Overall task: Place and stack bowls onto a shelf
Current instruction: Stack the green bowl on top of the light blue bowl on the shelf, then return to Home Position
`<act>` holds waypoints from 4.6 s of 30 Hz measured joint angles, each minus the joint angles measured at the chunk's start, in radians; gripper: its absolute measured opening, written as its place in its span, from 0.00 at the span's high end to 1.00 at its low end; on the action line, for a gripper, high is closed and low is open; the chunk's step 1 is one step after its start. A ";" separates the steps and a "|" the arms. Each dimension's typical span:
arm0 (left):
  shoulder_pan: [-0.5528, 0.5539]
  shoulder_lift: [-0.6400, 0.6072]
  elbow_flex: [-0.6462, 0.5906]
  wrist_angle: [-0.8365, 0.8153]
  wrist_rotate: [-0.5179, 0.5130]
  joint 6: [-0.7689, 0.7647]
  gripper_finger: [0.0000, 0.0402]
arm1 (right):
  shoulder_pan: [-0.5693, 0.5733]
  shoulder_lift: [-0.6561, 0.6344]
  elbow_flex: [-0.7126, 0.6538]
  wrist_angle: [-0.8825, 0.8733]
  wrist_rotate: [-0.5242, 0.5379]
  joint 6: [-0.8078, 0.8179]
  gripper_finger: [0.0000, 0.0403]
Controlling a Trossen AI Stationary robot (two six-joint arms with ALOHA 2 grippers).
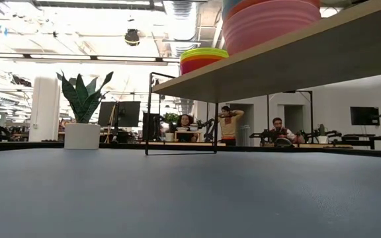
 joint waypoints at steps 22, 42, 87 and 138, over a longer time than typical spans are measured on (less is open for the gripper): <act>-0.032 0.004 -0.204 0.105 -0.046 -0.113 0.70 | 0.000 0.000 0.000 0.001 -0.002 0.008 0.39; -0.060 -0.150 -0.148 0.079 0.088 -0.045 0.70 | 0.000 0.000 0.000 -0.021 0.018 -0.005 0.39; -0.255 -1.430 -1.464 0.464 -0.210 0.014 0.70 | 0.009 -0.152 -0.224 0.334 -0.165 -0.063 0.39; -0.255 -1.595 -1.670 0.184 -0.223 -0.071 0.70 | 0.022 -0.153 -0.834 0.880 0.028 -0.166 0.39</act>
